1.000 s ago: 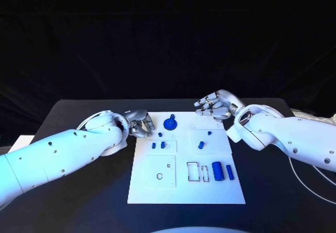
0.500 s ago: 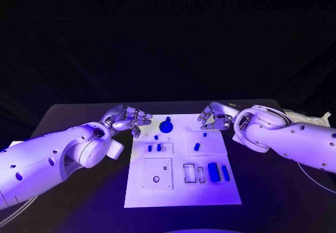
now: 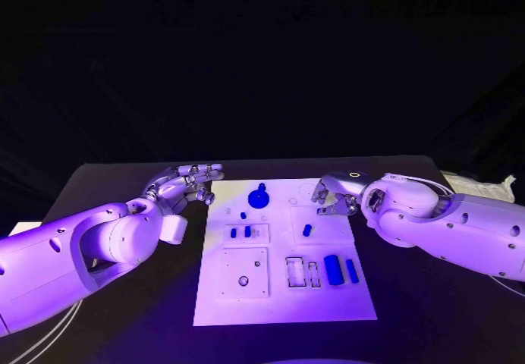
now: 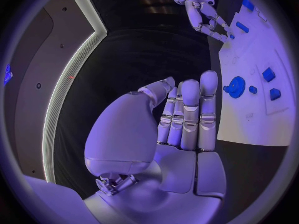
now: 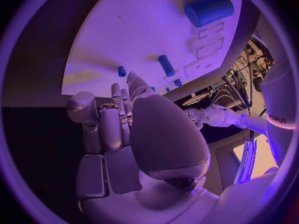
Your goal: Assemble the parts on the task board
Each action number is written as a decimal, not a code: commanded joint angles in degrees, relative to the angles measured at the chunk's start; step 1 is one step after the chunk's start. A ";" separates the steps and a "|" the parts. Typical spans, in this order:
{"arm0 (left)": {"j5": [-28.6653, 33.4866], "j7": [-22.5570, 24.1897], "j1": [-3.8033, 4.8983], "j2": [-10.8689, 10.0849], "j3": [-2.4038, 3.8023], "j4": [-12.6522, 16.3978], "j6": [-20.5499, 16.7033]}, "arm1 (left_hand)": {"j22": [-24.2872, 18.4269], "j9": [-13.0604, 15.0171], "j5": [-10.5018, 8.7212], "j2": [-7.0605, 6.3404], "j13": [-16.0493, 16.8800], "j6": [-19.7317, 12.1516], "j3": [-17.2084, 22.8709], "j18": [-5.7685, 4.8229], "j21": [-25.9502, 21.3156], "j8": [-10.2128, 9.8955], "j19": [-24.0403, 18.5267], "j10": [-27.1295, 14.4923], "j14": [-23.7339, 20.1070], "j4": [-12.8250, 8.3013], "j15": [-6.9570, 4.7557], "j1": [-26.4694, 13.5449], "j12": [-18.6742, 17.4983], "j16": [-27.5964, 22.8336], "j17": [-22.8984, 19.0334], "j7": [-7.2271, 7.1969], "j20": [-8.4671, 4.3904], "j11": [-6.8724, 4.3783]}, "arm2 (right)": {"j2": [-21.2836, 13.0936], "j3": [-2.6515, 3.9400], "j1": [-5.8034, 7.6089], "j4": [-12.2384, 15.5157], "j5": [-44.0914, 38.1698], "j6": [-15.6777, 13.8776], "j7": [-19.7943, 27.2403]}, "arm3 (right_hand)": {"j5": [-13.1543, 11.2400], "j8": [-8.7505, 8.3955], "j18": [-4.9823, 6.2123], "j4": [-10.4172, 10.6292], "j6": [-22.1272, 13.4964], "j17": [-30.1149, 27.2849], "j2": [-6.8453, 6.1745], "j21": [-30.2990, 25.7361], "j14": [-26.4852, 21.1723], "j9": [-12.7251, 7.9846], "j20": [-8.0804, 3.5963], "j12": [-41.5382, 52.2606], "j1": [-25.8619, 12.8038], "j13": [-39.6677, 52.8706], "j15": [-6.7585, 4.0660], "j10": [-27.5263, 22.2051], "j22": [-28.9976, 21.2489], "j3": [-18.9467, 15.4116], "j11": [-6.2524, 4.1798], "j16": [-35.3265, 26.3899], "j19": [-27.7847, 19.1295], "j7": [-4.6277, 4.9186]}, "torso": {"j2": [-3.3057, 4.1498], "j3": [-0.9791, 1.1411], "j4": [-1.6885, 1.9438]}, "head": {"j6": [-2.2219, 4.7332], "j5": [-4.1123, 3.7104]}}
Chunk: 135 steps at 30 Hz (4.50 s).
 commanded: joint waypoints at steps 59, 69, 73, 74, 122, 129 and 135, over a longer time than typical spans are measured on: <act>2.12 1.65 -0.09 -0.46 -0.04 0.60 -0.17 | -1.52 -0.05 -0.01 1.03 0.11 0.22 -1.06 1.26 -2.28 0.37 -1.02 -0.39 -0.97 -0.11 0.21 0.34 0.75 -1.16 -1.70 -0.06 -0.13 -0.28 | 2.57 0.01 -1.48 -0.49 -7.14 5.18 -3.05 | -6.53 0.92 -0.15 -4.96 7.00 1.60 -1.91 2.31 2.55 1.09 -0.72 -0.81 -3.15 -6.42 -1.20 9.28 3.62 20.09 -1.78 1.49 1.67 -1.66 | -0.06 0.09 0.03 | -0.54 -0.44; 1.90 1.48 -0.11 -0.51 -0.05 0.53 -0.22 | -1.62 -0.06 0.01 1.14 0.11 0.19 -1.11 1.27 -2.43 0.41 -1.05 -0.48 -1.04 -0.25 0.20 0.56 0.88 -1.22 -1.82 -0.06 -0.14 -0.29 | 2.51 0.05 -1.47 -0.06 -8.05 0.43 -3.17 | -8.15 0.65 -0.43 -8.33 7.44 1.64 -1.82 3.49 2.62 1.68 -1.19 -1.54 -3.39 -6.51 -1.42 10.78 5.14 25.44 -1.95 1.69 2.29 -1.65 | -0.06 0.12 0.00 | -0.49 -0.45; 1.83 1.42 -0.11 -0.56 -0.06 0.48 -0.24 | -1.64 -0.06 0.02 1.14 0.11 0.18 -1.12 1.27 -2.45 0.42 -1.05 -0.49 -1.05 -0.27 0.20 0.59 0.89 -1.24 -1.85 -0.06 -0.14 -0.29 | 2.26 0.14 -1.43 0.39 -7.88 -0.87 -3.09 | -8.14 0.53 -0.43 -8.71 7.40 1.65 -2.08 3.60 2.62 1.75 -1.17 -1.66 -3.85 -6.54 -1.41 10.73 5.25 26.15 -1.88 1.72 2.27 -1.54 | -0.05 0.09 0.01 | -0.49 -0.48; 1.82 1.41 -0.11 -0.56 -0.07 0.45 -0.24 | -1.67 -0.06 0.02 1.15 0.11 0.17 -1.14 1.28 -2.51 0.43 -1.06 -0.52 -1.08 -0.33 0.19 0.65 0.93 -1.28 -1.93 -0.06 -0.15 -0.29 | 2.17 0.18 -1.41 0.56 -7.81 -1.25 -3.08 | -8.15 0.49 -0.42 -8.78 7.39 1.65 -2.14 3.62 2.62 1.76 -1.16 -1.68 -4.00 -6.55 -1.39 10.70 5.27 26.30 -1.87 1.72 2.26 -1.50 | -0.06 0.11 -0.01 | -0.47 -0.46; 1.76 1.24 -0.55 -0.66 -0.15 0.87 0.06 | -2.19 -0.08 0.02 1.15 0.09 0.15 -1.25 1.40 -3.26 0.48 -1.36 -0.73 -1.31 -0.51 0.21 0.85 1.02 -1.54 -2.44 -0.02 -0.16 -0.24 | 8.15 0.62 -7.80 12.76 -3.39 -2.48 -0.55 | -9.15 0.18 -0.45 -9.46 7.26 1.71 -2.73 3.83 2.64 2.02 -0.95 -1.81 -5.92 -6.58 -1.19 10.25 5.52 27.16 -1.62 1.87 2.20 -1.17 | -0.03 -0.05 -0.07 | -2.12 3.30; 1.75 1.22 -0.56 -0.71 -0.15 0.92 0.08 | -2.25 -0.09 0.03 1.18 0.08 0.12 -1.31 1.40 -3.36 0.51 -1.40 -0.83 -1.41 -0.58 0.22 0.93 1.08 -1.62 -2.57 0.00 -0.15 -0.21 | 9.32 0.57 -8.89 11.54 -3.49 -2.06 -0.29 | -9.11 0.13 -0.44 -9.59 7.18 1.64 -2.67 3.81 2.63 2.02 -0.93 -1.82 -5.92 -6.58 -1.16 10.14 5.49 27.24 -1.59 1.83 2.16 -1.12 | -0.03 0.04 0.01 | -2.33 3.52; 1.45 1.12 -0.56 -0.74 -0.15 0.94 0.20 | -2.29 -0.10 0.05 1.19 0.07 0.08 -1.34 1.40 -3.45 0.55 -1.41 -0.93 -1.49 -0.82 0.22 1.21 1.21 -1.66 -2.68 0.01 -0.16 -0.21 | 10.00 0.55 -9.29 10.86 -3.82 -1.89 -0.25 | -9.10 0.08 -0.43 -9.68 7.09 1.66 -2.67 3.80 2.63 2.03 -0.91 -1.84 -5.99 -6.59 -1.13 10.03 5.46 27.25 -1.54 1.85 2.14 -1.07 | 0.01 0.08 -0.04 | -2.48 3.70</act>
